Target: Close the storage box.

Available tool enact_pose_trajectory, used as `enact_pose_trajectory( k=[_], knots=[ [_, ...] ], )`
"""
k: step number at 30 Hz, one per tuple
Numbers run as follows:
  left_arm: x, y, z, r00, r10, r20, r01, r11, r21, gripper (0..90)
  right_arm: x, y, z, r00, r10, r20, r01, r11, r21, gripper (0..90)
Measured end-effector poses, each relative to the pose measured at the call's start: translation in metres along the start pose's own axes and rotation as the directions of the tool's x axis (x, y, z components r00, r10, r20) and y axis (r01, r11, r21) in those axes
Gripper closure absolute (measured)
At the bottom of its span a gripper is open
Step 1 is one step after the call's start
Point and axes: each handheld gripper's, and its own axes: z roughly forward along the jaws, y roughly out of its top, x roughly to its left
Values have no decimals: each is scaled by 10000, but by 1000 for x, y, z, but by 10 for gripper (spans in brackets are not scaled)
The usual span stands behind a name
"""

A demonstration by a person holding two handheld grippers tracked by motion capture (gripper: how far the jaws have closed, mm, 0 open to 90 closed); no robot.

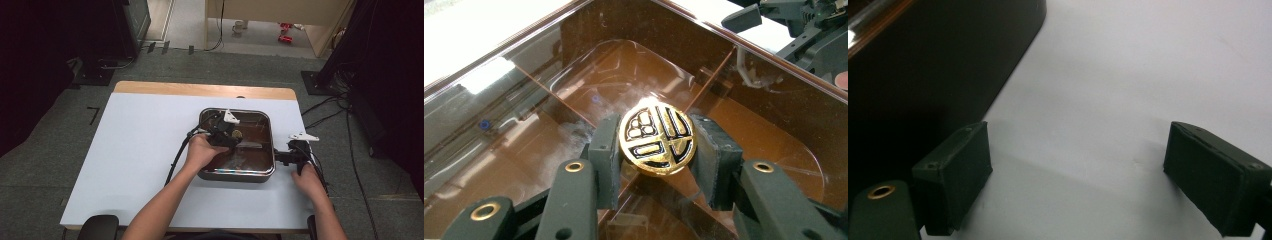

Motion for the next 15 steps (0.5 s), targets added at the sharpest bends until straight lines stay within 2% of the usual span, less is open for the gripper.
enact_pose_trajectory(
  k=[2, 7, 10, 11, 12, 13, 14, 15],
  knots=[
    [1, 0, 0, 9998, -137, 113, 136, 9999, 9, 588, 0, 0, 0, 10000, -9, -2, 9, 10000, 1, 112],
    [3, 1, -1, 9996, -144, 230, 141, 9998, 141, 570, 0, 0, 0, 10000, 2, -5, -2, 10000, -14, 112],
    [6, 1, -3, 9986, -285, 439, 276, 9994, 208, 466, 0, 0, 0, 10000, 7, -8, -7, 10000, -14, 112],
    [10, 1, -6, 9968, -457, 648, 449, 9989, 145, 444, 0, 0, 0, 10000, 4, -4, -4, 10000, -17, 112],
    [10, 1, -6, 9968, -457, 648, 449, 9989, 145, 425, 0, 0, 0, 10000, 4, -4, -4, 10000, -17, 112],
    [14, 1, -11, 9925, -754, 957, 756, 9971, 18, 404, 0, 0, 0, 10000, 22, -8, -22, 10000, -5, 112],
    [14, 1, -11, 9925, -754, 957, 756, 9971, 18, 385, 0, 0, 0, 10000, 22, -8, -22, 10000, -5, 112],
    [16, 1, -14, 9894, -876, 1154, 890, 9960, -68, 385, 0, 0, 0, 10000, 8, -5, -8, 10000, -12, 111]
  ],
)
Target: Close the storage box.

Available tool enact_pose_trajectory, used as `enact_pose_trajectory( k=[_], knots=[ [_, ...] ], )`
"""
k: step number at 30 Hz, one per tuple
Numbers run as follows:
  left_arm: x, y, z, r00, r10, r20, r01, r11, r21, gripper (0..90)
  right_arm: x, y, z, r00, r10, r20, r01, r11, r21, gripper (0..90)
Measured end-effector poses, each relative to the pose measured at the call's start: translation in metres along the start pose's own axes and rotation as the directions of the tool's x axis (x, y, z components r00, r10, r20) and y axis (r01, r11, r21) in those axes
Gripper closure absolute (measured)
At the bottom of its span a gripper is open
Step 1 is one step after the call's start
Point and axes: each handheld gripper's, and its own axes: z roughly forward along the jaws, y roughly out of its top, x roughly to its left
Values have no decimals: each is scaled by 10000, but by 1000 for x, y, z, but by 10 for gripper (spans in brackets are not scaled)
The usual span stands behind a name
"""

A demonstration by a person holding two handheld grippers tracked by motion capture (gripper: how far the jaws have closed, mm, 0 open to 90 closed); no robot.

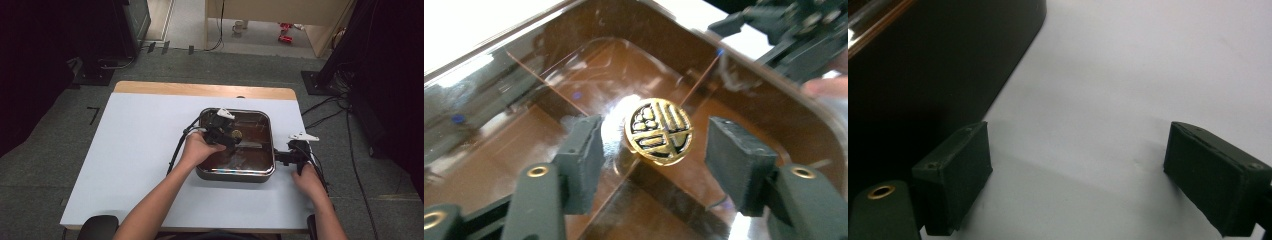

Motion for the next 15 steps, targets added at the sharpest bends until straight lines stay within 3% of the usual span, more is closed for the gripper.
enact_pose_trajectory(
  k=[3, 5, 12, 15],
  knots=[
    [5, 0, -13, 9997, -65, 241, 71, 9997, -241, 346, 0, 0, 0, 10000, 33, -3, -33, 10000, 0, 112],
    [6, -1, -17, 9998, -38, 188, 43, 9996, -262, 342, 0, 0, 0, 10000, 32, -5, -32, 10000, -1, 112],
    [10, -13, -46, 9970, 272, -731, -300, 9988, -385, 329, 0, 0, 0, 10000, 33, 0, -33, 10000, 0, 112],
    [11, -18, -53, 9953, 295, -917, -324, 9990, -306, 324, 0, 0, 0, 10000, 7, 0, -7, 10000, -10, 112]
  ],
)
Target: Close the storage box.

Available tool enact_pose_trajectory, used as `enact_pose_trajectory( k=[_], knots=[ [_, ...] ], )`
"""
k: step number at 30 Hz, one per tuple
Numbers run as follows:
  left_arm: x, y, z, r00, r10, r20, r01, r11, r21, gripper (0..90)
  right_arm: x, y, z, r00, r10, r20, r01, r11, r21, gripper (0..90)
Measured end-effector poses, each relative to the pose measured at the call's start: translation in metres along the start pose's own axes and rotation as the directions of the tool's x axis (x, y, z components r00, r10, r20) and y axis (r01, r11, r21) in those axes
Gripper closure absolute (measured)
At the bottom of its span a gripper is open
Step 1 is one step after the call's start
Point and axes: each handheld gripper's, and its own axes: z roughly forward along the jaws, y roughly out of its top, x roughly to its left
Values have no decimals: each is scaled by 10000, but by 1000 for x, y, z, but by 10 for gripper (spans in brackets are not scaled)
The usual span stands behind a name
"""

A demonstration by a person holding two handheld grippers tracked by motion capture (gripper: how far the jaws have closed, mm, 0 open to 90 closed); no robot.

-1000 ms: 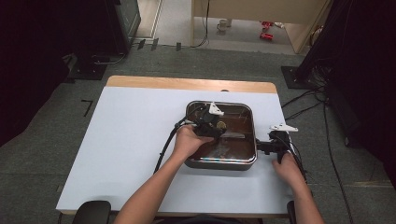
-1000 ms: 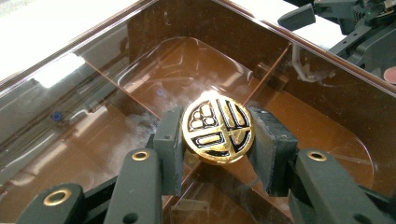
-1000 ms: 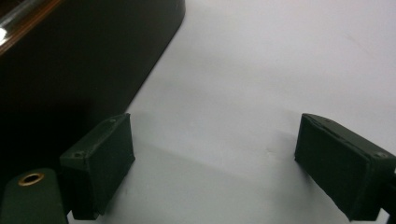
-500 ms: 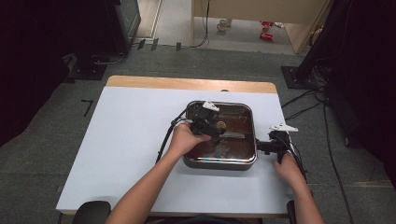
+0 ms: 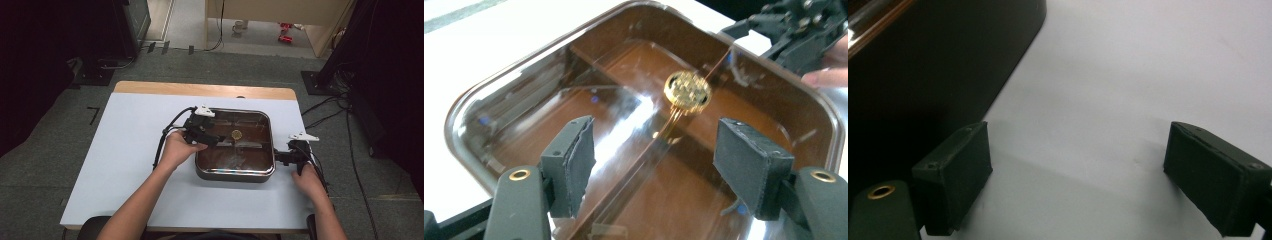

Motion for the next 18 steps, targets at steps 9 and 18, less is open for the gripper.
enact_pose_trajectory(
  k=[9, 18],
  knots=[
    [5, -28, -26, 9988, -257, -419, 240, 9989, -405, 324, 0, 0, 0, 10000, 9, 1, -9, 10000, 13, 111],
    [0, -52, -51, 9941, -435, -996, 385, 9980, -510, 315, 0, 0, 0, 10000, 10, -5, -10, 10000, 17, 111]
  ],
)
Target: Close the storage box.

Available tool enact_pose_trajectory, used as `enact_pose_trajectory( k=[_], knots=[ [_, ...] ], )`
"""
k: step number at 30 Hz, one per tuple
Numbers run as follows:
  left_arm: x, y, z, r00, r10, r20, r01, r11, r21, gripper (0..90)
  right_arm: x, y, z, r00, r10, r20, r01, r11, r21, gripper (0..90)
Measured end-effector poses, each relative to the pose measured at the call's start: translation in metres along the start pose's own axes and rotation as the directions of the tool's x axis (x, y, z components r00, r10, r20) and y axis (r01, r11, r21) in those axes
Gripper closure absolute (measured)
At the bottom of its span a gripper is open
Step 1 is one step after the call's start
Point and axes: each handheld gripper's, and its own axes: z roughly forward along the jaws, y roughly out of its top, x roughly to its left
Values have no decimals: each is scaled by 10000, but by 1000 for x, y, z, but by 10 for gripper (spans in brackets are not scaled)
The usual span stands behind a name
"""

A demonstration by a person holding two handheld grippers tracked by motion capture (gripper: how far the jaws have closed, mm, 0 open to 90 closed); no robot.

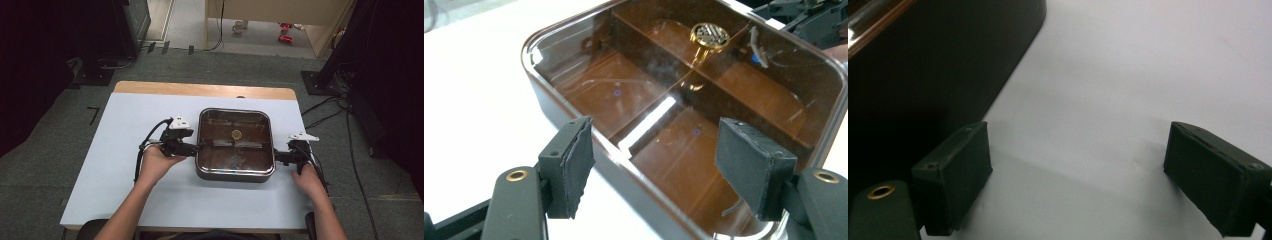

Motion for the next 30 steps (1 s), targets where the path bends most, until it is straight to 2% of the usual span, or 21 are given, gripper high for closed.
enact_pose_trajectory(
  k=[5, 9, 11, 15, 19, 22, 25, 27, 30],
  knots=[
    [-1, -16, -10, 9997, -80, -223, 76, 9998, -196, 317, 0, 0, 0, 10000, 15, 1, -15, 10000, -12, 111],
    [-4, -29, -14, 9953, 125, -965, -126, 9999, -3, 312, 0, 0, 0, 10000, 13, 1, -13, 10000, -11, 111],
    [-5, -36, -17, 9930, 167, -1173, -154, 9998, 120, 309, 0, 0, 0, 10000, 13, 0, -13, 10000, -11, 111],
    [-5, -49, -24, 9916, -100, -1292, 99, 9999, -17, 315, 0, 0, 0, 10000, 11, 0, -11, 10000, -11, 111],
    [-6, -61, -27, 9901, -168, -1394, 157, 9998, -91, 286, 0, 0, 0, 10000, 7, 4, -7, 10000, 3, 111],
    [-7, -73, -27, 9885, -263, -1489, 267, 9996, 13, 274, 0, 0, 0, 10000, 14, 2, -14, 10000, -1, 111],
    [-9, -83, -24, 9888, -514, -1402, 541, 9984, 156, 271, 0, 0, 0, 10000, 13, 1, -13, 10000, 1, 111],
    [-12, -91, -20, 9884, -533, -1420, 559, 9983, 144, 267, 0, 0, 0, 10000, 18, 0, -18, 10000, 1, 111],
    [-16, -100, -16, 9912, -166, -1315, 146, 9998, -158, 209, 0, 0, 0, 10000, 16, 0, -16, 10000, 2, 111]
  ],
)
